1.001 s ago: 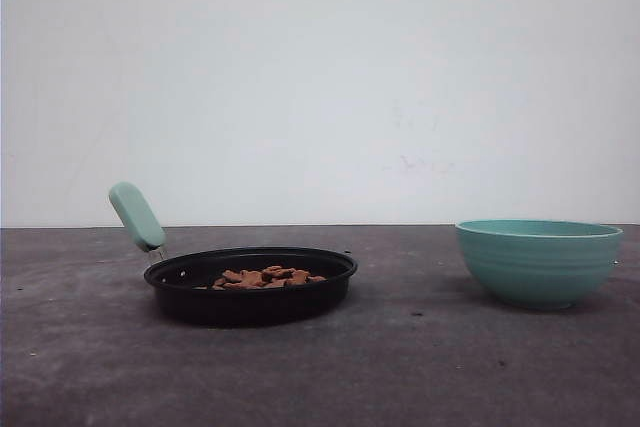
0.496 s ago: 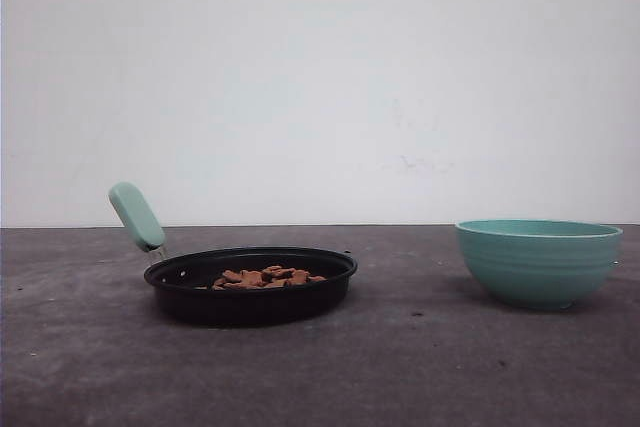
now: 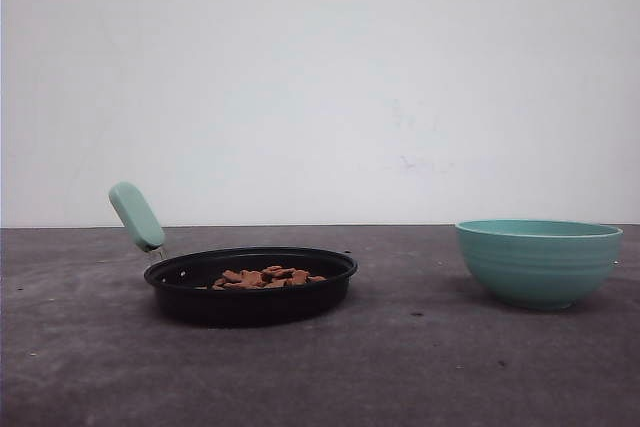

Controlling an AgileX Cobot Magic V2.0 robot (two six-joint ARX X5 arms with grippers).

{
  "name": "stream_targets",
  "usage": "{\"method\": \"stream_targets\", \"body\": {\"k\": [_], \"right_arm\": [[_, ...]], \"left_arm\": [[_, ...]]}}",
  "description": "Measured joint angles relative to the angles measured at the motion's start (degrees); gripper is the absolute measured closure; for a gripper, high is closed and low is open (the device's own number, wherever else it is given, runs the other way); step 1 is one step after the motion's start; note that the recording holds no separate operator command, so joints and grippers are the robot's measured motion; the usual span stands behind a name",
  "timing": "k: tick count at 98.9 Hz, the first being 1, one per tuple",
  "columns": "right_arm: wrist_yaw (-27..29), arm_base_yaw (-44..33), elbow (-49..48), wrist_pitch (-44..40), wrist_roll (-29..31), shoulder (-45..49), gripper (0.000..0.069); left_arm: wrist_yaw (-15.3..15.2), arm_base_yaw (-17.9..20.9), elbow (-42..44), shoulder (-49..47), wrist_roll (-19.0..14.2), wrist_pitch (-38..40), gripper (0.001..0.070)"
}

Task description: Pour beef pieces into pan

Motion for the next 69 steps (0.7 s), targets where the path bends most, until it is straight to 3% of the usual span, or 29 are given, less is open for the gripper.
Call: {"method": "stream_targets", "body": {"k": [14,32,54,69], "right_arm": [[0.0,0.0,0.0,0.0,0.0,0.0,0.0687],[0.0,0.0,0.0,0.0,0.0,0.0,0.0687],[0.0,0.0,0.0,0.0,0.0,0.0,0.0687],[0.0,0.0,0.0,0.0,0.0,0.0,0.0687]], "left_arm": [[-1.4,4.7,-5.5,-3.5,1.7,3.4,0.0679],[-2.8,9.5,-17.8,-8.6,1.7,13.4,0.0679],[-10.3,11.0,-28.3,-15.1,-1.0,19.2,0.0679],[-11.5,11.0,-31.2,-17.7,-1.7,18.9,0.0679]]}}
